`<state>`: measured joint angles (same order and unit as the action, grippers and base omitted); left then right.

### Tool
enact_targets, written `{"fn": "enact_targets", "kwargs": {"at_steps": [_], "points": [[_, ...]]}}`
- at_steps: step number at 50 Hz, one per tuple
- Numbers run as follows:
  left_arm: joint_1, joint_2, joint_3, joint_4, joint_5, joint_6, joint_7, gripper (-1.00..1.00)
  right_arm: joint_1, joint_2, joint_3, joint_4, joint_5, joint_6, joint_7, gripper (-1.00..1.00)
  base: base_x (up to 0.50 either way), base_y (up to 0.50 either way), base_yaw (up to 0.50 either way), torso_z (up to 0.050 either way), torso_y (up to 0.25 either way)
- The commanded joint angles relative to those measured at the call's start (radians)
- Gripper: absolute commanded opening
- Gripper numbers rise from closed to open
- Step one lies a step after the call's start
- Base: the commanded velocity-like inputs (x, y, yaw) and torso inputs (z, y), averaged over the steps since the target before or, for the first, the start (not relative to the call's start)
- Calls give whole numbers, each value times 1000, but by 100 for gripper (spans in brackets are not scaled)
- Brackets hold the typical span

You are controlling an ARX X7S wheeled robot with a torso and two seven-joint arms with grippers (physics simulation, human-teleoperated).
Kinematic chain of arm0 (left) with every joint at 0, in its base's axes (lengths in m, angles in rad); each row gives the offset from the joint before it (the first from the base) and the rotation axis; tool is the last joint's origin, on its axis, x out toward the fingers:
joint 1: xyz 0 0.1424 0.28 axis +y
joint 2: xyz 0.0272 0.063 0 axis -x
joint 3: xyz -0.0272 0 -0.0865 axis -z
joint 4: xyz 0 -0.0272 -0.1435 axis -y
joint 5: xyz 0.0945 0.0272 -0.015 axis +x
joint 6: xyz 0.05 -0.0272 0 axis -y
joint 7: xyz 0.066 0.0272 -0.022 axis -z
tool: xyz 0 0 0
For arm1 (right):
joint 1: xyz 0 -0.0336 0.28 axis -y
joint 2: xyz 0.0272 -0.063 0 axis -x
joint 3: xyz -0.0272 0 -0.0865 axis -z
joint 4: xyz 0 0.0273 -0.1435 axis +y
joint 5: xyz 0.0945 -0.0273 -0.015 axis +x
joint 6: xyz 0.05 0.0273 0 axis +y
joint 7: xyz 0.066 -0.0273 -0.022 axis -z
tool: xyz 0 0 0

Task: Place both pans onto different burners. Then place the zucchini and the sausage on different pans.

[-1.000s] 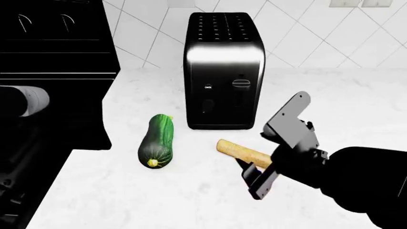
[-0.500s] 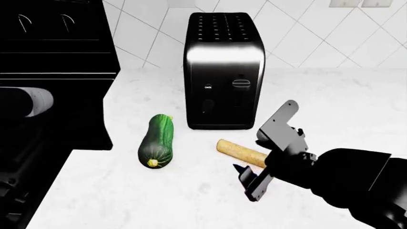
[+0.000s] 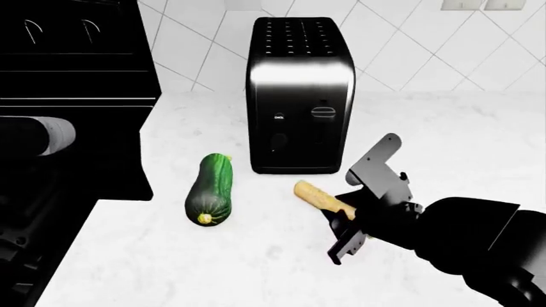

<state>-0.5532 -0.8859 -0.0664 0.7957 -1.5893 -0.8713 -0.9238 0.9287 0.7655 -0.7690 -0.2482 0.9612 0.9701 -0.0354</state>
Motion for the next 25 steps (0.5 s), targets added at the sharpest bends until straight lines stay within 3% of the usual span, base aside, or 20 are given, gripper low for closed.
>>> {"fn": "enact_targets", "kwargs": {"at_steps": [1, 11, 25], "points": [[1, 2, 4, -2, 5, 2, 1, 100, -37, 1, -33, 2, -1, 10, 5, -100, 0, 0, 0, 0, 0], [15, 4, 0, -1, 16, 8, 8, 100, -38, 28, 19, -92, 62, 18, 56, -100, 0, 0, 0, 0, 0], [8, 4, 8, 0, 12, 9, 0, 100, -69, 114, 200, -366, 279, 25, 341, -100, 0, 0, 0, 0, 0]]}}
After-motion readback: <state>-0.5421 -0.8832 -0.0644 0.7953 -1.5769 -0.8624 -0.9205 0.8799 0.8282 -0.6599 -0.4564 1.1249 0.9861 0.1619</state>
